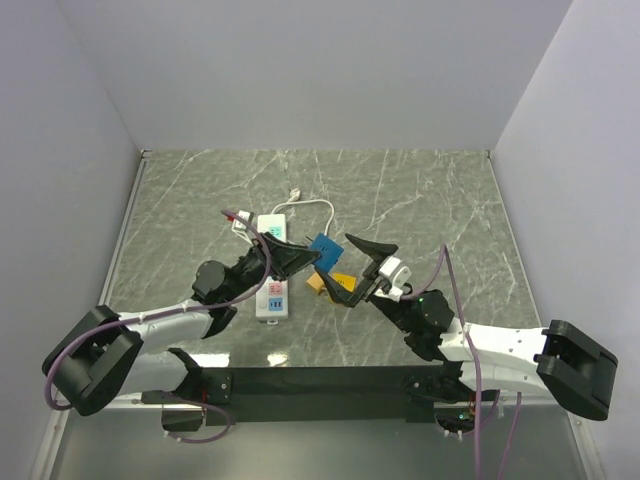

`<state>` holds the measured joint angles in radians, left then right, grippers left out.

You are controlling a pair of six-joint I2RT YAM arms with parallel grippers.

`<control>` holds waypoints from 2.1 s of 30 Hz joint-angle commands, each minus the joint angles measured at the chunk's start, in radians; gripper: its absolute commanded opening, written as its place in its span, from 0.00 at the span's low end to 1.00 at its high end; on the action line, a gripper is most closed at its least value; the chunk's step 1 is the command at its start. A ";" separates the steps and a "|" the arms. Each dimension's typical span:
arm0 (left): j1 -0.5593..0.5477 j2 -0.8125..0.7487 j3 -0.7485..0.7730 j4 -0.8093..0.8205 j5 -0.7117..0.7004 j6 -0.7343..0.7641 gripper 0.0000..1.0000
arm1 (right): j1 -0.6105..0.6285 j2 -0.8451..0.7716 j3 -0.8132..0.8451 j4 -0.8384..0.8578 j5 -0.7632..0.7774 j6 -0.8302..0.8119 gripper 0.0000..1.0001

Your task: Insert the plug

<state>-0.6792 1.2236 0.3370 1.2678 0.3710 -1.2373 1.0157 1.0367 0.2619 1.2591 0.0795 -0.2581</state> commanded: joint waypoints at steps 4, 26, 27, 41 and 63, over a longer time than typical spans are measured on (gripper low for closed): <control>0.003 -0.102 0.057 0.128 0.080 0.053 0.00 | -0.020 0.016 0.039 0.050 0.005 -0.104 1.00; 0.003 -0.024 0.103 0.168 0.192 -0.030 0.00 | -0.020 0.014 0.008 0.072 -0.021 -0.167 0.83; 0.003 -0.024 0.103 0.165 0.194 -0.028 0.01 | -0.020 0.013 0.007 0.072 -0.026 -0.167 0.68; 0.039 0.094 0.086 0.202 0.198 -0.034 0.27 | -0.016 -0.075 -0.020 0.007 -0.024 -0.149 0.00; 0.288 -0.398 -0.021 -0.635 -0.139 0.528 0.99 | -0.022 -0.046 0.291 -0.821 -0.059 -0.073 0.00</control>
<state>-0.4263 0.8810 0.3336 0.7719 0.3214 -0.8188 1.0004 0.9546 0.4149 0.6281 0.1009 -0.3550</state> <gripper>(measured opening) 0.994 0.719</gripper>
